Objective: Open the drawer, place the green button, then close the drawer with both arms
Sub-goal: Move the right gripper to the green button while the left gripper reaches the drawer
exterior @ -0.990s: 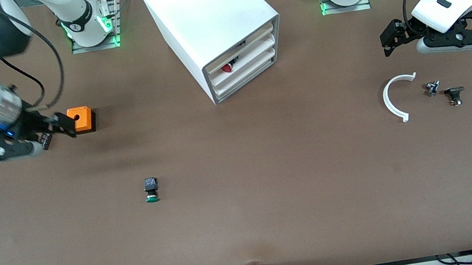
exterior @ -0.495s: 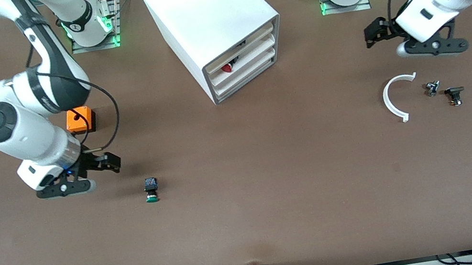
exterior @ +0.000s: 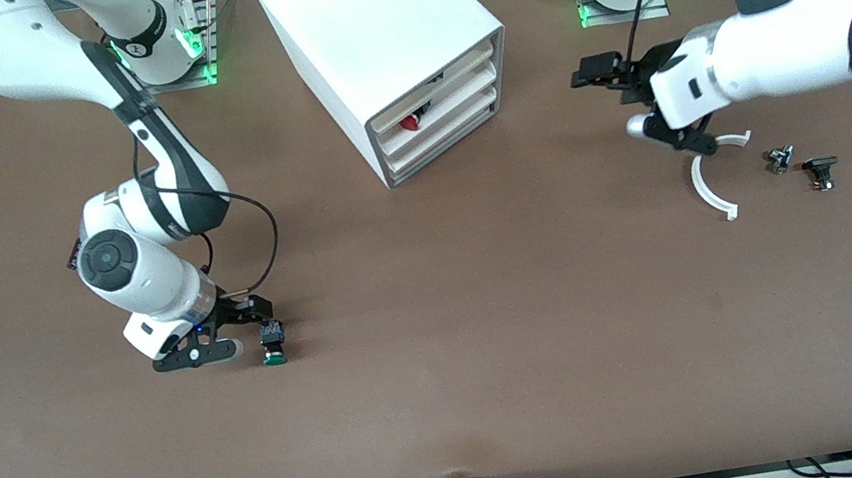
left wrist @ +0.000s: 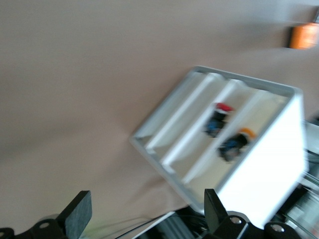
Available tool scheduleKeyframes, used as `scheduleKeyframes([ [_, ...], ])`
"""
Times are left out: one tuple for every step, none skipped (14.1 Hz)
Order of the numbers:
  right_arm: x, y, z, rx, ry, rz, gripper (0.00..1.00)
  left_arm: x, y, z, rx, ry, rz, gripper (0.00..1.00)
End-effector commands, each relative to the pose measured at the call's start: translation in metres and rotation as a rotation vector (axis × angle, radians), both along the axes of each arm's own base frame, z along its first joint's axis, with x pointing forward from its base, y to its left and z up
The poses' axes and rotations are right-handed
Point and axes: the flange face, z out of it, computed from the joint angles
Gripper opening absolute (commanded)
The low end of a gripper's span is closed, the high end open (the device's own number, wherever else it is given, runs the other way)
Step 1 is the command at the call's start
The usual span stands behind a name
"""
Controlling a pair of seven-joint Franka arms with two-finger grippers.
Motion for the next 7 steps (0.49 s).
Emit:
scheduleKeyframes([
  [0.006, 0.005, -0.018, 0.006, -0.010, -0.016, 1.00, 0.006, -0.008, -0.047, -0.219, -0.046, -0.001, 0.99],
  [0.004, 0.006, -0.026, 0.003, 0.001, -0.015, 1.00, 0.001, -0.010, -0.067, -0.306, -0.067, 0.020, 0.99],
  [0.004, 0.006, -0.034, 0.005, 0.004, -0.024, 1.00, -0.006, -0.011, -0.086, -0.388, -0.078, 0.046, 0.99],
  [0.003, 0.010, -0.040, 0.011, 0.000, -0.039, 1.00, -0.013, -0.012, -0.104, -0.433, -0.093, 0.059, 0.99],
  [0.000, 0.019, -0.045, 0.013, 0.006, -0.045, 1.00, -0.020, -0.011, -0.124, -0.461, -0.111, 0.054, 0.99],
  [-0.003, 0.024, -0.052, 0.010, 0.015, -0.047, 1.00, -0.028, -0.010, -0.148, -0.519, -0.124, 0.048, 0.99],
  [-0.003, 0.026, -0.055, 0.013, 0.010, -0.050, 1.00, -0.036, -0.007, -0.171, -0.590, -0.132, 0.059, 0.98],
])
